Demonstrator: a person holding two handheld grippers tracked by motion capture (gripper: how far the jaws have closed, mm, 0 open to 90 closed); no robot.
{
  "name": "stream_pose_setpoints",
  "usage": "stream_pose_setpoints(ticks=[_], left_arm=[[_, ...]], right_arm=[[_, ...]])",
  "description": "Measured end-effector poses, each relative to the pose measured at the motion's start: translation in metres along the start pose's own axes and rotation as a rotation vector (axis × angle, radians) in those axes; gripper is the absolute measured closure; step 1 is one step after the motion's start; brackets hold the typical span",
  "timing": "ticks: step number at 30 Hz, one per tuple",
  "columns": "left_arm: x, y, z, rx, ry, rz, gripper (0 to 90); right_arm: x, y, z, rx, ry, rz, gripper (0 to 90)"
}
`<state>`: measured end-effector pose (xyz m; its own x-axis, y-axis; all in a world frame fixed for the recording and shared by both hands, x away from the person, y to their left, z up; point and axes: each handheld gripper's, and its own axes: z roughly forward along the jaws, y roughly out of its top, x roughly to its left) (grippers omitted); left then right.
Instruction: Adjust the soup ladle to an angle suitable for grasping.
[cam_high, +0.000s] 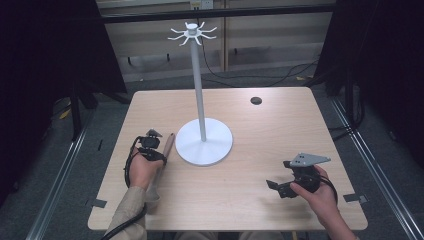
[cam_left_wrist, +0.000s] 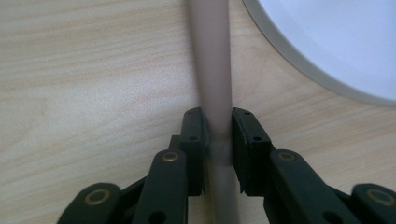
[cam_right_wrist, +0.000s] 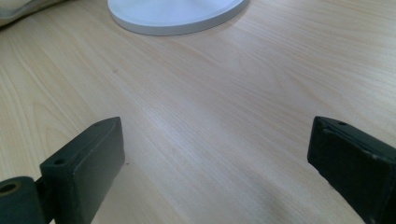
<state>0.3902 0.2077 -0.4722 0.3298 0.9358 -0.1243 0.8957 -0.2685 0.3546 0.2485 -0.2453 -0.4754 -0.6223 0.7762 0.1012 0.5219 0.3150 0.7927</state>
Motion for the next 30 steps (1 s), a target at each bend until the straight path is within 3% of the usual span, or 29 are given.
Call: stream_pose_setpoints(ticks=[7, 17, 27, 30], left_arm=[[0.005, 0.000, -0.015, -0.049, -0.014, -0.004, 76.9], [0.010, -0.002, -0.047, -0.198, -0.046, 0.003, 77.2], [0.010, -0.010, -0.072, -0.345, -0.115, 0.049, 77.3], [0.008, -0.012, -0.080, -0.413, -0.142, 0.047, 77.3]], right_arm=[[-0.001, 0.000, -0.001, -0.005, -0.002, 0.003, 3.4], [0.001, 0.002, 0.001, -0.005, 0.003, -0.002, 3.4], [0.001, 0.001, 0.001, -0.005, 0.000, 0.001, 3.4], [0.002, 0.002, 0.001, -0.005, 0.000, -0.001, 3.4]])
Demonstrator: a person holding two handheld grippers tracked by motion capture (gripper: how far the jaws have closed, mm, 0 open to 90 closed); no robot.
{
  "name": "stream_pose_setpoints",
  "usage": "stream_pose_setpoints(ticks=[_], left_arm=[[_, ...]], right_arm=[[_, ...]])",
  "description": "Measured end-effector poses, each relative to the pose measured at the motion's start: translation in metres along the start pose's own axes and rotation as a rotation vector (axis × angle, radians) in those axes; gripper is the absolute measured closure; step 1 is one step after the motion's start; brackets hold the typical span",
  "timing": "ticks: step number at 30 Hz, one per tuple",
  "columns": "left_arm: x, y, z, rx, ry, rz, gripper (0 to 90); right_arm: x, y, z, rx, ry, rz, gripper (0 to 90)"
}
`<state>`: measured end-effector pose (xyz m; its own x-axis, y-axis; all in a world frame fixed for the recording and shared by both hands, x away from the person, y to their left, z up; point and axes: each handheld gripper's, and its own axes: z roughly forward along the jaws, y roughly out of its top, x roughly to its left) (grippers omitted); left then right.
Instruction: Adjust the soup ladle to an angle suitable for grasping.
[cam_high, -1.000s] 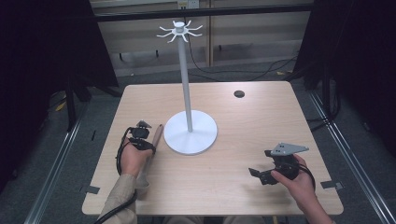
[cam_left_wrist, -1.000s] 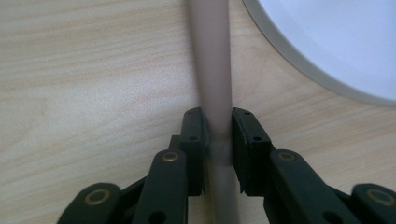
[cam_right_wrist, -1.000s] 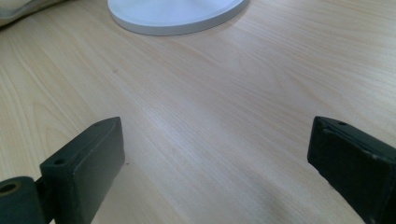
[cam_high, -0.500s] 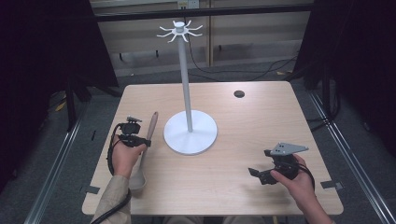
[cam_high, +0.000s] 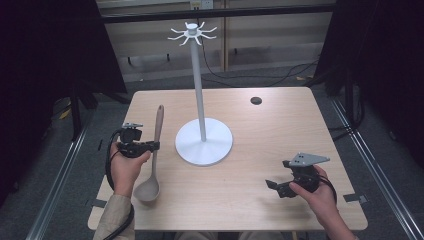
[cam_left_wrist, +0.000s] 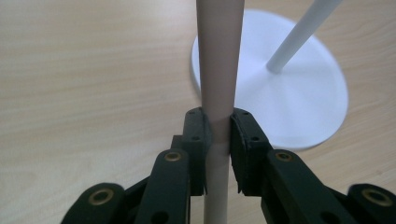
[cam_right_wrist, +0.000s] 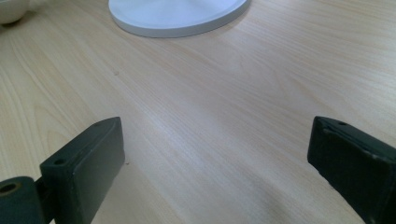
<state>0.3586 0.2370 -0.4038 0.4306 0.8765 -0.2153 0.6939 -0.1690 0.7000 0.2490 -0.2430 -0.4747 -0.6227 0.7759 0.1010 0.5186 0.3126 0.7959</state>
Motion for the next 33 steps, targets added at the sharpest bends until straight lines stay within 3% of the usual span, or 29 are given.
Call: stream_pose_setpoints(ticks=[11, 22, 33], left_arm=[[-0.009, 0.004, -0.017, -0.156, -0.052, 0.026, 77.3], [-0.023, 0.013, -0.033, -0.297, -0.049, 0.076, 77.3], [-0.033, 0.021, -0.044, -0.358, -0.055, 0.097, 77.3]], right_arm=[[0.001, 0.000, 0.001, 0.003, 0.002, -0.001, 3.4], [0.002, -0.001, 0.001, 0.005, 0.002, -0.002, 3.4], [0.003, 0.000, 0.002, 0.008, 0.006, -0.006, 3.4]])
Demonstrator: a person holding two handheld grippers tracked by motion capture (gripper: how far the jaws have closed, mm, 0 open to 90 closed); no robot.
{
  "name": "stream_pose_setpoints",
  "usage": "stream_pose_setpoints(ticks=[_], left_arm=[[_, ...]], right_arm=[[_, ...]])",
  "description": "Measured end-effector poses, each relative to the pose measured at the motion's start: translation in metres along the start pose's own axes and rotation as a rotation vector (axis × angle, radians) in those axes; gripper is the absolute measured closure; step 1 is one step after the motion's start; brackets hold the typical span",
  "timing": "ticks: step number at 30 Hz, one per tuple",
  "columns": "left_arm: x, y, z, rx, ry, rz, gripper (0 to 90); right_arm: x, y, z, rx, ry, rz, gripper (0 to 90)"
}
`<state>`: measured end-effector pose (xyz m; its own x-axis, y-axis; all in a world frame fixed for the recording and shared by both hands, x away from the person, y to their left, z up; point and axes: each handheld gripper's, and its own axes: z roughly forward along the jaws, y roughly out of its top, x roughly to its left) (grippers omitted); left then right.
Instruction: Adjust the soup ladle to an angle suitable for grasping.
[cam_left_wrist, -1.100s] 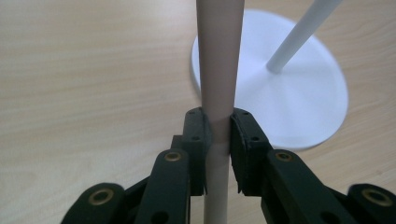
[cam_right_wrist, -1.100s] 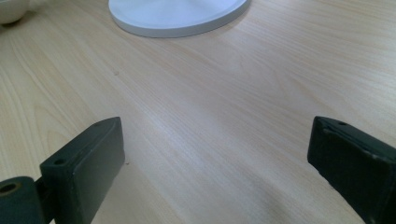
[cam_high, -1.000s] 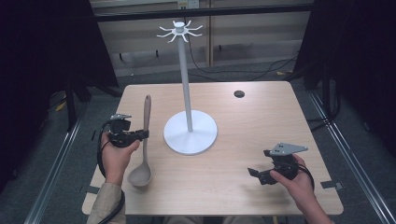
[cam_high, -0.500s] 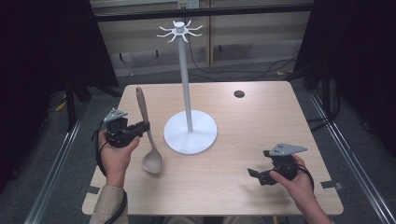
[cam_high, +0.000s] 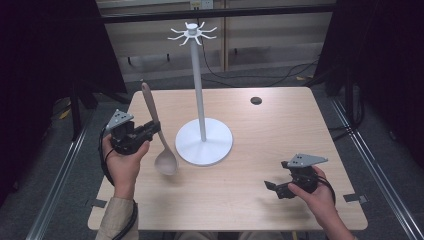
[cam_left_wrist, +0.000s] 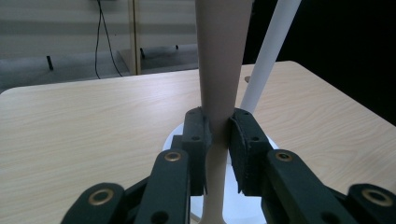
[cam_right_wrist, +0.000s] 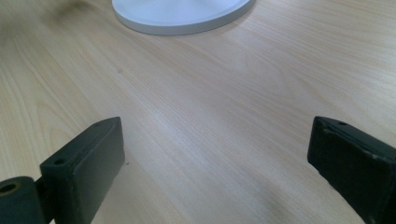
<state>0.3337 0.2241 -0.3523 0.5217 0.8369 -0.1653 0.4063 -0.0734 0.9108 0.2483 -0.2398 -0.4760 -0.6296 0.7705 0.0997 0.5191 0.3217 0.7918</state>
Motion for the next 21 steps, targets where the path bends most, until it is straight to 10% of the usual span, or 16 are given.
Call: stream_pose_setpoints(ticks=[21], left_arm=[[-0.022, 0.018, -0.002, -0.056, -0.057, 0.045, 77.2]], right_arm=[[-0.002, 0.000, -0.001, -0.005, -0.006, 0.008, 3.4]])
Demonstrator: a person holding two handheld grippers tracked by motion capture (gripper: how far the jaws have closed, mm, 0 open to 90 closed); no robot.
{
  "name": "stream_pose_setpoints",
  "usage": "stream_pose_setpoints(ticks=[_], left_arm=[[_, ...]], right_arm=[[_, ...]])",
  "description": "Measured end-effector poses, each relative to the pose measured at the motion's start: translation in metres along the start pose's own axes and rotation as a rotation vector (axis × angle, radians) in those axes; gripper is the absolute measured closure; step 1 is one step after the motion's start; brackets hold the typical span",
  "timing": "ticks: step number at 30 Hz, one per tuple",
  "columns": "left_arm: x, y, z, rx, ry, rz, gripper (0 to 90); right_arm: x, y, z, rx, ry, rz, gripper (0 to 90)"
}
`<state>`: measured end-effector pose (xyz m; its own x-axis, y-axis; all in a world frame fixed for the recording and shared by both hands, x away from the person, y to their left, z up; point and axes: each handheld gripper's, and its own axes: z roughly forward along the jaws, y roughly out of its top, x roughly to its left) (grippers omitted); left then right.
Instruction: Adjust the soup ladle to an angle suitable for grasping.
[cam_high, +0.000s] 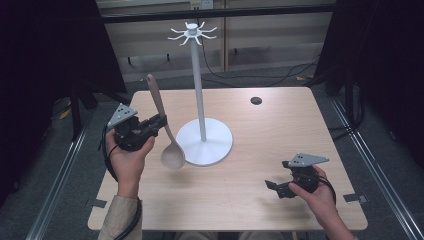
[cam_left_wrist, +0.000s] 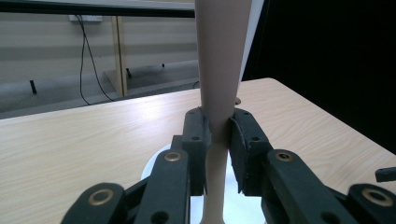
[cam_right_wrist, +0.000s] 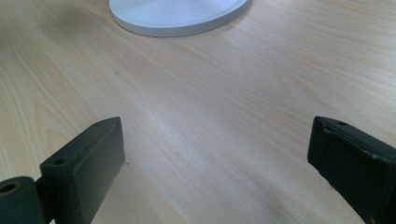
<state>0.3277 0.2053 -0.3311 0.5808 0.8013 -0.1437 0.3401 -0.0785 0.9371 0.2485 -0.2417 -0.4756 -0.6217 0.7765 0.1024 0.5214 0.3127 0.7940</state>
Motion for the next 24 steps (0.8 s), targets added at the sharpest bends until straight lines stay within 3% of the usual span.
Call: stream_pose_setpoints(ticks=[24], left_arm=[[-0.024, 0.023, 0.003, -0.038, -0.038, 0.053, 77.2]], right_arm=[[0.000, 0.000, 0.000, -0.001, 0.001, -0.007, 3.4]])
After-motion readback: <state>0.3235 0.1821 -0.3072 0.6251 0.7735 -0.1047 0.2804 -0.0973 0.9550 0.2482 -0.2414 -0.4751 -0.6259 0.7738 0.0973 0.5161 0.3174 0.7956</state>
